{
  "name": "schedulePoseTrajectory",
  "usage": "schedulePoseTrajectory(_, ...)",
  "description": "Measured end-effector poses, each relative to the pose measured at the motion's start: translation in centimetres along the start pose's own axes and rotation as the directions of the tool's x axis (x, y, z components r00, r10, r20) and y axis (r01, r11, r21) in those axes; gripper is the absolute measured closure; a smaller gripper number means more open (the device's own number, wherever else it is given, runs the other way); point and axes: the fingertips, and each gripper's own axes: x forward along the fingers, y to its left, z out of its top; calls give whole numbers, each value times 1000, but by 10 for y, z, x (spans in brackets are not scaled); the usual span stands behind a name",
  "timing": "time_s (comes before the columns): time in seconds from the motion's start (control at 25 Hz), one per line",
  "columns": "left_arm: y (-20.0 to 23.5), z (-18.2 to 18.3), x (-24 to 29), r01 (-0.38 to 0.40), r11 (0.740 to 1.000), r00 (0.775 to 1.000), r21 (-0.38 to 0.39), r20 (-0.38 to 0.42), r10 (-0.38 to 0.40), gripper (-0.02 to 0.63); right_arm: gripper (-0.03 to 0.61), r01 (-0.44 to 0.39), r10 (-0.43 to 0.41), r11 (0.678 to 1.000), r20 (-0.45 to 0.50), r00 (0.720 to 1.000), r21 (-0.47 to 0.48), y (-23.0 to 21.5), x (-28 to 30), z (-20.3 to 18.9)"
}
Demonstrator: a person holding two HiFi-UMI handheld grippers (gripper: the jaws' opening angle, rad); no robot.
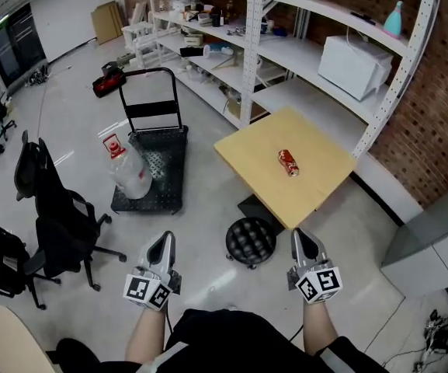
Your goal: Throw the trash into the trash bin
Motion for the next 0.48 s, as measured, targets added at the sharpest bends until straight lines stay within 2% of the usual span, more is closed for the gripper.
schedulePoseTrajectory(0.12,-20,-12,29,89,996,995,28,-39,-88,611,573,92,-92,996,-3,996,7,-29,-20,-5)
schedulePoseTrajectory(0.24,-30,-19,57,126,991,991,40,-55,-124,611,573,131,-131,991,2,991,9,-48,-25,-5)
schedulePoseTrajectory(0.48,-42,-39,122,228,974,971,-4,-67,-228,611,573,257,-257,966,-9,966,-6,-91,-31,-11)
